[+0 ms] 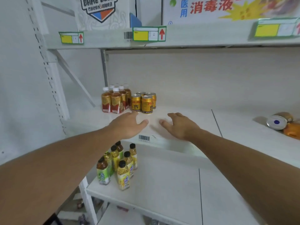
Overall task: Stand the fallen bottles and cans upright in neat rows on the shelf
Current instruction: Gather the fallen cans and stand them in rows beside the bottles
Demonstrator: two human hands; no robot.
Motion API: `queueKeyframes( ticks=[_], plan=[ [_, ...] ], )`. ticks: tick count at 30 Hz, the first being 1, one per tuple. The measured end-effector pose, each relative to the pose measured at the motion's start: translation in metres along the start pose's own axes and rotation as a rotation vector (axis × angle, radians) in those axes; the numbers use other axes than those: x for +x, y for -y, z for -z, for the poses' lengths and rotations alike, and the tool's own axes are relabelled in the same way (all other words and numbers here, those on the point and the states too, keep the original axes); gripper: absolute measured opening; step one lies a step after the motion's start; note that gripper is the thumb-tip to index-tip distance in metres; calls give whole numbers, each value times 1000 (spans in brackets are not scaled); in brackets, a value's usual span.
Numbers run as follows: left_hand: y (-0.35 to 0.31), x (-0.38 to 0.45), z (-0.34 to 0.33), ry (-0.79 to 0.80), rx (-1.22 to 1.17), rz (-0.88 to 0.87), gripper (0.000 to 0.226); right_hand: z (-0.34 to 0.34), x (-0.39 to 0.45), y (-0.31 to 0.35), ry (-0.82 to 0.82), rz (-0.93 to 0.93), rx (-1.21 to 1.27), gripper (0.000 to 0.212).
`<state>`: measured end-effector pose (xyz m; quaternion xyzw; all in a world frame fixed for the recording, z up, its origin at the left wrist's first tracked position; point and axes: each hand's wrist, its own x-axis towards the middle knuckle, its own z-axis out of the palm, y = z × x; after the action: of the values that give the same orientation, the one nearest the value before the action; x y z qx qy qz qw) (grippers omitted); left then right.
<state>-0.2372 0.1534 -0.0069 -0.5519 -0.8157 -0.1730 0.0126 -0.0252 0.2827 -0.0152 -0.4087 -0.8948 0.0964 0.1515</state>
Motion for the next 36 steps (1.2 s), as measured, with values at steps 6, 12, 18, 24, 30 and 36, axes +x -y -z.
queueKeyframes(
  ticks=[6,12,18,24,30,36],
  plan=[
    [-10,-4,7,-23,-26,-74,88,11,-16,-4,-35,-2,-12,80],
    [-36,-3,-18,6,-72,-103,90,9,-36,-20,-30,-95,-37,84],
    [-62,6,-37,18,-28,-194,88,9,-44,-41,-36,-161,-96,85],
    [-85,31,-43,39,-50,-300,88,24,-62,-60,-55,-234,-185,81],
    [-147,46,-59,73,-135,-400,89,61,-95,-99,-88,-359,-228,77],
    [-225,36,-86,126,-153,-505,85,94,-148,-160,-180,-446,-230,73]
  ],
)
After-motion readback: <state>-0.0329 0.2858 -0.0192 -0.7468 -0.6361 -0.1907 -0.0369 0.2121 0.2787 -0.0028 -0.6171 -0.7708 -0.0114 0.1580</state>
